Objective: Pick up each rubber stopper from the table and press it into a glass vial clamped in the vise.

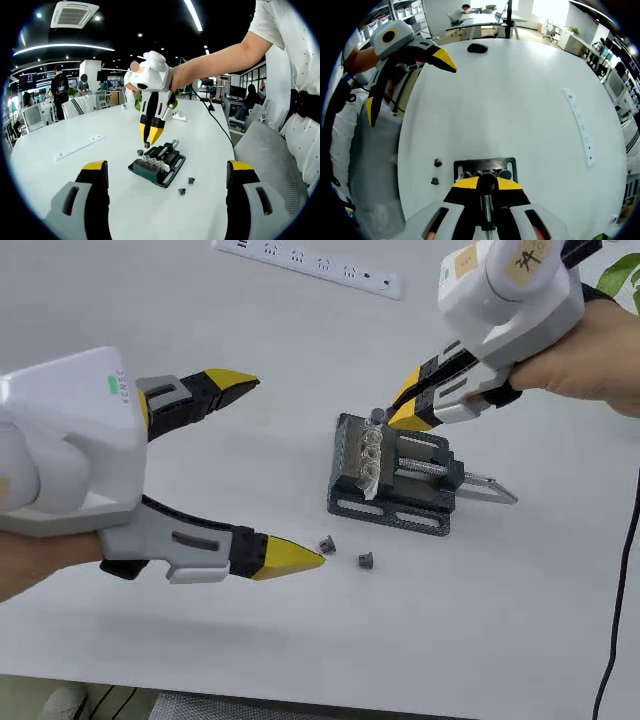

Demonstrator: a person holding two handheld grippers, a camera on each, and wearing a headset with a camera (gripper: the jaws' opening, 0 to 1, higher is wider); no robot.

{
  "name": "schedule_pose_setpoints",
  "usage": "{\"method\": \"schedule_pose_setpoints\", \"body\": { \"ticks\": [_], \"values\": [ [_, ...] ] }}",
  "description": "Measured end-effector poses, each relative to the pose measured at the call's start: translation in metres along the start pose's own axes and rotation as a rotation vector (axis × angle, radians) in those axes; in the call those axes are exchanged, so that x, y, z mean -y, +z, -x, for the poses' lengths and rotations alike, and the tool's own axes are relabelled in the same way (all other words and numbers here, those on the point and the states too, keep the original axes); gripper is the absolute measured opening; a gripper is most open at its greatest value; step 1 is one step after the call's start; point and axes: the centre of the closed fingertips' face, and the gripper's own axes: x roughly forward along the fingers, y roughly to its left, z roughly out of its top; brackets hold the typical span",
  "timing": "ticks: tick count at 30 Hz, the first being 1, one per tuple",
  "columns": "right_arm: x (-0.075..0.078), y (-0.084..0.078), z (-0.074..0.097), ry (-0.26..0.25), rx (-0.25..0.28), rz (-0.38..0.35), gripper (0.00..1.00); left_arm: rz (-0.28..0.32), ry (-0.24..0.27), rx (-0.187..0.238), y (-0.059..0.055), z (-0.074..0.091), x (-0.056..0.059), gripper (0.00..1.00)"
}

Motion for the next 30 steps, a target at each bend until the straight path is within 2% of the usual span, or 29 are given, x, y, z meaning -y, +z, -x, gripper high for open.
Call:
{"method": "schedule_pose_setpoints", "body": {
  "ticks": [5, 12, 19, 30],
  "values": [
    [0.002, -0.005, -0.011, 0.01, -0.04, -0.002, 0.06, -0.01, -0.018, -0.029, -0.009, -0.001, 0.002, 0.99],
    [0.007, -0.011, -0.023, 0.016, -0.085, -0.007, 0.06, 0.001, -0.025, -0.017, -0.011, 0.001, 0.002, 0.99],
    [0.007, -0.015, -0.027, 0.018, -0.118, -0.003, 0.06, 0.017, -0.022, -0.003, -0.012, 0.003, 0.001, 0.99],
    [0.006, -0.013, -0.03, 0.024, -0.135, -0.005, 0.06, 0.022, -0.039, -0.003, -0.014, 0.002, 0.008, 0.98]
  ]
}}
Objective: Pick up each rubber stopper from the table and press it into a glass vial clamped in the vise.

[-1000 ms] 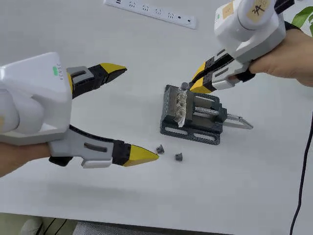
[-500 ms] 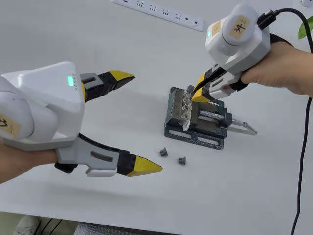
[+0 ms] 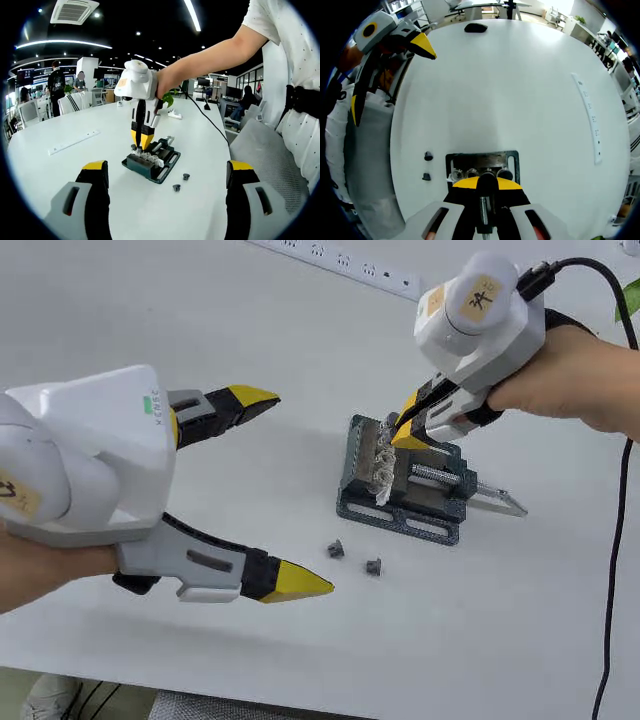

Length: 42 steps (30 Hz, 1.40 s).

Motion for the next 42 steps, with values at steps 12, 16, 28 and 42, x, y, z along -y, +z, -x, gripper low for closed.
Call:
{"method": "schedule_pose_setpoints", "body": {
  "ticks": [12, 16, 28, 42],
  "values": [
    [-0.0017, 0.0023, -0.0009, -0.024, -0.058, 0.033, 0.06, 0.01, -0.002, 0.002, -0.0028, 0.0011, 0.0, 0.98],
    [0.0018, 0.0017, -0.0016, -0.03, -0.076, 0.02, 0.05, 0.013, -0.004, 0.006, -0.0026, 0.0005, 0.0, 0.97],
    [0.002, 0.0016, -0.0003, -0.033, -0.122, -0.047, 0.04, 0.02, -0.007, 0.019, 0.0011, 0.0004, 0.0004, 0.96],
    [0.0012, 0.001, -0.0019, -0.062, -0.173, -0.039, 0.04, 0.025, -0.01, 0.022, 0.0011, -0.0019, 0.0009, 0.95]
  ]
}}
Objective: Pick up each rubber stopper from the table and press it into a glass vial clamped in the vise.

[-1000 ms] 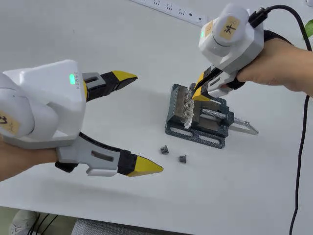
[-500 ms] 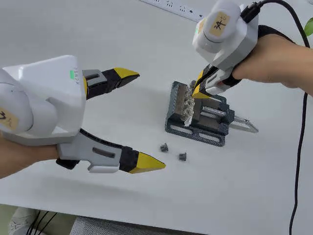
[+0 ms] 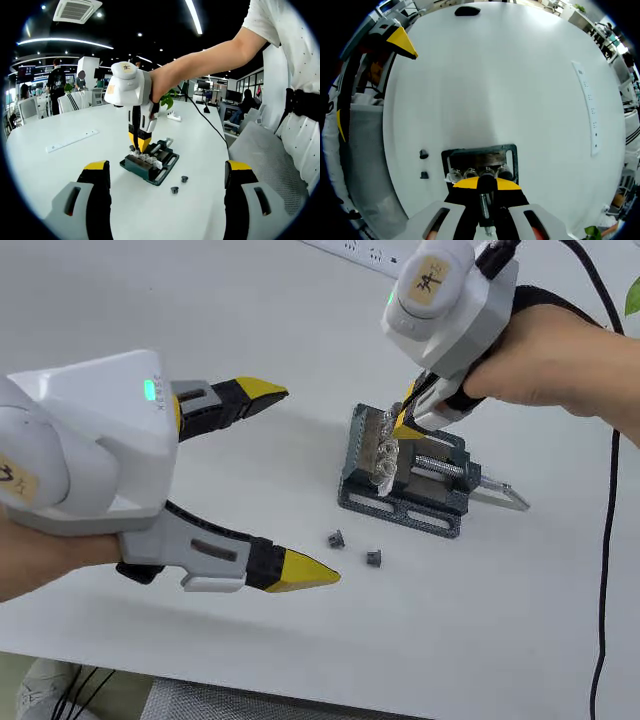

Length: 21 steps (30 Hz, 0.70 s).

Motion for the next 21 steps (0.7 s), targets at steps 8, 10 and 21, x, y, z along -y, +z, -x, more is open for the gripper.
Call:
{"method": "schedule_pose_setpoints", "body": {
  "ticks": [8, 10, 21],
  "values": [
    [-0.0017, -0.0024, 0.0012, 0.015, 0.033, 0.071, 0.06, -0.005, -0.021, 0.005, 0.0065, -0.0047, 0.006, 0.94],
    [-0.0017, -0.0018, 0.0017, 0.019, 0.042, 0.081, 0.06, -0.007, -0.023, 0.001, 0.0062, -0.005, 0.0069, 0.94],
    [-0.0008, -0.0007, 0.0014, 0.027, 0.079, 0.073, 0.07, -0.004, -0.028, -0.004, 0.0048, -0.0064, 0.0087, 0.94]
  ]
}}
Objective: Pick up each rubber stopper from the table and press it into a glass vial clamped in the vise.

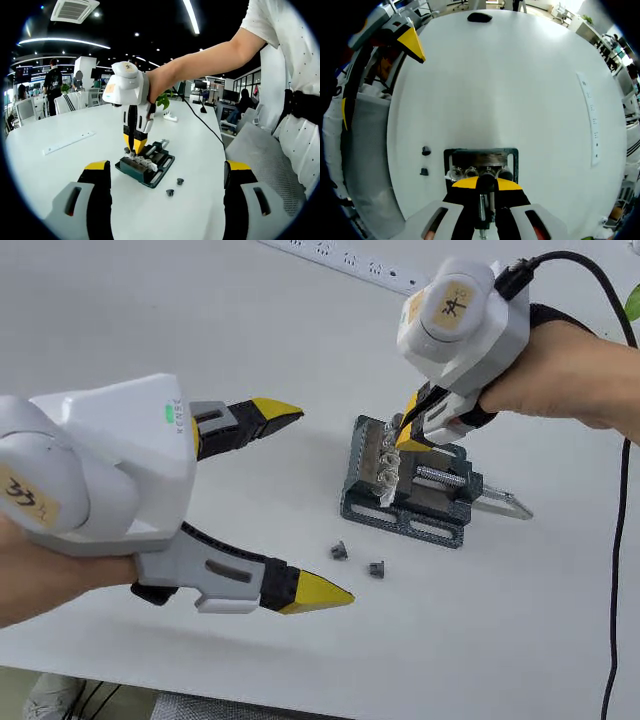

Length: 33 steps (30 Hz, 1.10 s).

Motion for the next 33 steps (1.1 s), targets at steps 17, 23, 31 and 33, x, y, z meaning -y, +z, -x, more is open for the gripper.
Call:
{"method": "schedule_pose_setpoints", "body": {
  "ticks": [17, 23, 31, 33],
  "values": [
    [0.0025, 0.0014, -0.0008, 0.002, 0.031, -0.014, 0.08, 0.006, 0.0, 0.005, -0.0006, -0.0001, -0.0003, 0.92],
    [0.0005, 0.0009, -0.0003, 0.001, 0.036, -0.018, 0.09, 0.006, -0.003, 0.005, -0.0002, -0.0005, 0.0002, 0.92],
    [-0.0017, 0.0018, -0.0004, 0.001, 0.048, -0.033, 0.09, 0.007, -0.002, 0.006, -0.0005, 0.0002, 0.0003, 0.91],
    [0.0001, 0.0014, -0.0008, -0.008, 0.049, -0.029, 0.08, 0.009, -0.003, 0.005, -0.0011, 0.0002, 0.0006, 0.91]
  ]
}}
